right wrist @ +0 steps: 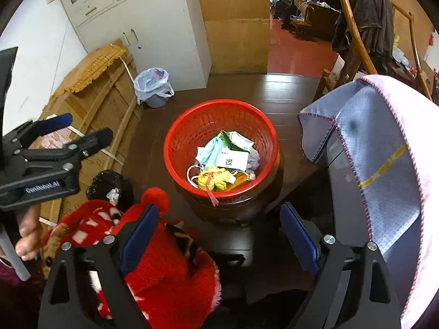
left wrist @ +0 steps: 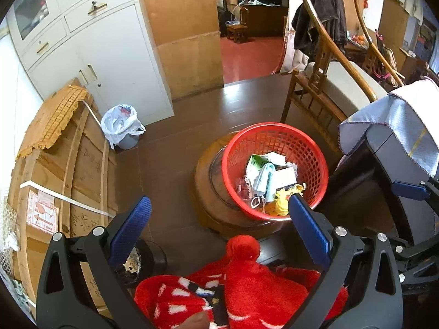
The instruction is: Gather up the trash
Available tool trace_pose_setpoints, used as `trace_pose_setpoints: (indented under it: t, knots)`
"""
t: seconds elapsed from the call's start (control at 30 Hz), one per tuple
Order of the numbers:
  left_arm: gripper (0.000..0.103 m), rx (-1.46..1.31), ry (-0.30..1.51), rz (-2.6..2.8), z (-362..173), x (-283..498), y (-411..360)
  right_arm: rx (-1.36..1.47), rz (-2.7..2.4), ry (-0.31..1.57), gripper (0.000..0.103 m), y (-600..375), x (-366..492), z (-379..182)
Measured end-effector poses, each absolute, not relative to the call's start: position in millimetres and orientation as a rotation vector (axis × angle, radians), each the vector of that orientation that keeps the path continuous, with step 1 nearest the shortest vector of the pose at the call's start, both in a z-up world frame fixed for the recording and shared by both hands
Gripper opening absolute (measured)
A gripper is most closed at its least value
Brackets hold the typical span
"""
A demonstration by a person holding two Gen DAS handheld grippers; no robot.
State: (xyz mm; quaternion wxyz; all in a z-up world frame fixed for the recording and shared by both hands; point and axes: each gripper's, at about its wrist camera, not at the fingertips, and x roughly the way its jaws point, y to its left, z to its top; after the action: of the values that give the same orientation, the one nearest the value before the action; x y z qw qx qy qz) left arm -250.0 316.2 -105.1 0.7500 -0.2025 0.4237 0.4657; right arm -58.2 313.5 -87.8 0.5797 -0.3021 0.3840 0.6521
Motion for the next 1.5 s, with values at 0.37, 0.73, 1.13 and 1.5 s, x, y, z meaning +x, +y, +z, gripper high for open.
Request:
trace_pose_setpoints:
  t: [0.37, 0.73, 1.13, 1.5]
  knots:
    - [0.096, -0.413, 0.927, 1.014, -113, -241, 314, -0.665, 1.523, 0.839, 0.088, 310, -49, -89]
    - [0.096, -0.396, 0.932, 1.000, -114, -235, 309, -0.635, 1.521, 0.824, 0.088, 310, -46, -84]
    - [0.096, -0.401, 0.932, 0.995, -114, -235, 309, -0.636, 1.519, 0.824, 0.088, 311, -46, -85]
    - [0.096, -0.406, 0.936, 0.982, -115, -232, 309, -0.634, 1.519, 0.825, 0.088, 311, -46, -85]
